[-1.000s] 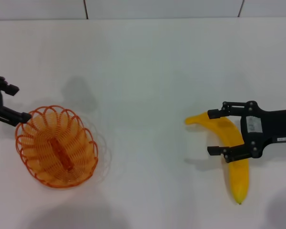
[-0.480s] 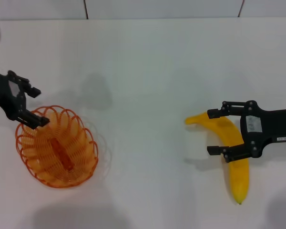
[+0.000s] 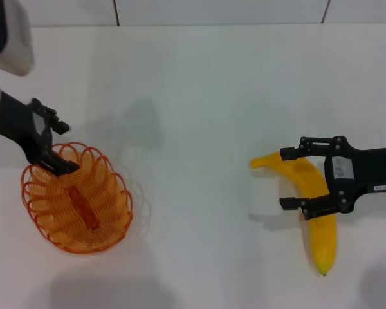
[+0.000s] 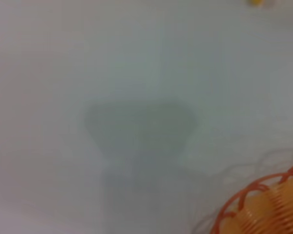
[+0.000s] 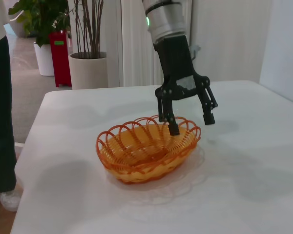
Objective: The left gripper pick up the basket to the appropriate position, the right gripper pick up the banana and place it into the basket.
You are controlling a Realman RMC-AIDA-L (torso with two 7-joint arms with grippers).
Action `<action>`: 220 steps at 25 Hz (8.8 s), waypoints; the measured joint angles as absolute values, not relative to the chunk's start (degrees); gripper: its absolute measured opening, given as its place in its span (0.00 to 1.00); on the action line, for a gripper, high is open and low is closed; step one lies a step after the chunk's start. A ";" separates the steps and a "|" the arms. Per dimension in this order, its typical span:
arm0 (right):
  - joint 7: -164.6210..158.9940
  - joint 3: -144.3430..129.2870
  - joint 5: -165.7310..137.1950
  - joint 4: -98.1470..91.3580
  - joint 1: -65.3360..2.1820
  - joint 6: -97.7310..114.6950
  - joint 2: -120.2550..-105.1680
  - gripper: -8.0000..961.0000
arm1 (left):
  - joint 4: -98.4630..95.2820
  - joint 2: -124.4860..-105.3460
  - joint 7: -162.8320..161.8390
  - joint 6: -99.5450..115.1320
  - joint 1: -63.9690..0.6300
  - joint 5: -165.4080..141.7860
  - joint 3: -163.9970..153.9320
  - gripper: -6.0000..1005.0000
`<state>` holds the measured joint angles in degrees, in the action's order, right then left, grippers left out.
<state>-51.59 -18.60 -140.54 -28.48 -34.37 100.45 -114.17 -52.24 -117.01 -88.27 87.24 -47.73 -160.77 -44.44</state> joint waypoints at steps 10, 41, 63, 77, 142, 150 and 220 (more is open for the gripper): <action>-51.97 -18.81 -140.53 -28.48 -34.41 100.45 -114.22 0.93 | -48.38 -116.97 -88.56 84.97 -49.06 -160.78 -46.22 0.81; -53.00 -18.45 -140.53 -28.48 -33.92 100.45 -113.98 0.93 | -54.16 -116.87 -96.22 84.81 -46.55 -158.85 -52.13 0.12; -52.99 -18.39 -140.49 -28.48 -33.66 100.66 -113.80 0.93 | -66.79 -116.74 -95.33 100.52 -38.39 -147.40 -44.19 0.07; -52.99 -18.37 -140.44 -28.48 -34.04 100.45 -113.86 0.93 | -64.52 -117.02 -110.67 97.74 -38.56 -145.02 -43.80 0.07; -52.99 -18.37 -139.83 -28.39 -34.89 100.45 -114.17 0.93 | -33.31 -116.81 -120.72 82.29 -52.12 -150.38 -44.12 0.33; -52.99 -18.37 -139.77 -28.39 -34.55 100.51 -114.00 0.93 | -34.14 -116.72 -120.31 84.50 -52.06 -150.37 -44.12 0.42; -89.54 -37.08 -142.81 -55.58 -37.64 101.60 -115.93 0.93 | -34.89 -116.41 -57.24 99.75 -23.28 -125.07 -24.36 0.58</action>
